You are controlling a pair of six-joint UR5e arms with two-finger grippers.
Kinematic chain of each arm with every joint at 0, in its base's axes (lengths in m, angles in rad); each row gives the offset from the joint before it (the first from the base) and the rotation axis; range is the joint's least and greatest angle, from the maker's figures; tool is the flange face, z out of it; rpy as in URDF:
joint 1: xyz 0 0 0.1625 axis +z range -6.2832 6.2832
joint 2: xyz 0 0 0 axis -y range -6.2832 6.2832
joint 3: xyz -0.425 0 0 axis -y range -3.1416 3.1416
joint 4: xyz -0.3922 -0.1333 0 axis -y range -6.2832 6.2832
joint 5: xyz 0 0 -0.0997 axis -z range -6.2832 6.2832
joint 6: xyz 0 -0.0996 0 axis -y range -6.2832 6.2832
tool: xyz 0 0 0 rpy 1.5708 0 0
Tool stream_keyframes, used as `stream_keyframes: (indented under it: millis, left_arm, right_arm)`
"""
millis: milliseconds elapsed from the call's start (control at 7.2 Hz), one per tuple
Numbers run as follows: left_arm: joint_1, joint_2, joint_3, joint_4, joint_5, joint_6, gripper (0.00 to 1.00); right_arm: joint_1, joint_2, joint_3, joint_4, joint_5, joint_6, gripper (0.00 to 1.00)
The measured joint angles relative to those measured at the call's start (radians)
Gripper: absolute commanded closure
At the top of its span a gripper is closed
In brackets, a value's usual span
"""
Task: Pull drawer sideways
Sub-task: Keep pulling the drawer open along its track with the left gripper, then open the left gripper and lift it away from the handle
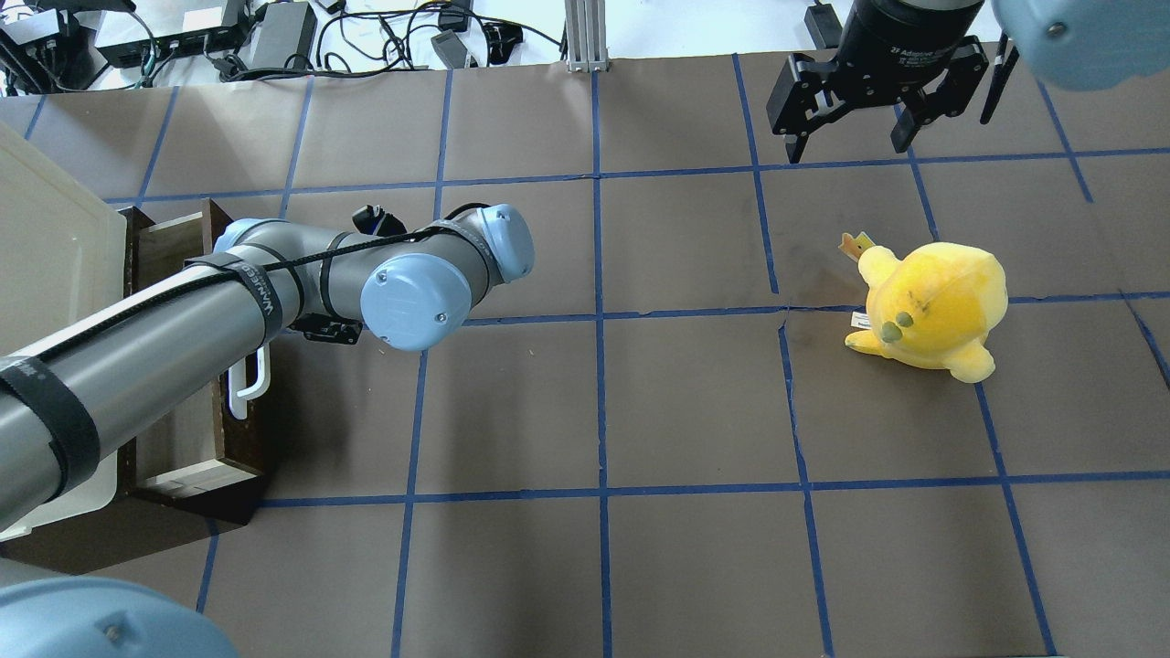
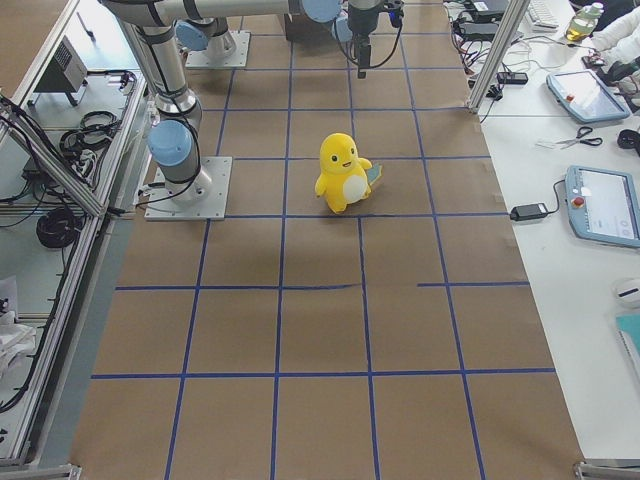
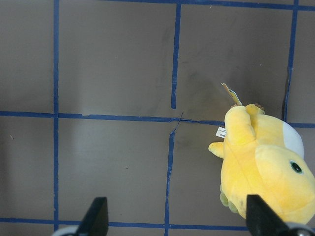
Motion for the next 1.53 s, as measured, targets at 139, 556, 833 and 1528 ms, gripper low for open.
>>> stream_keyframes:
  millis: [139,556,833,1528]
  left_arm:
    - [-0.001,0.000,0.000,0.000,-0.003,0.000,0.65]
    - [-0.029,0.001,0.002,0.000,0.000,0.001,0.65]
    - [-0.038,0.001,0.002,0.000,-0.001,0.001,0.62]
    - [-0.039,0.006,0.005,0.001,-0.008,0.000,0.00]
  right_arm:
    - [0.000,0.000,0.000,0.000,0.000,0.000,0.00]
    - [0.000,0.000,0.000,0.000,0.000,0.000,0.00]
    - [0.000,0.000,0.000,0.000,0.000,0.000,0.00]
    - [0.000,0.000,0.000,0.000,0.000,0.000,0.00]
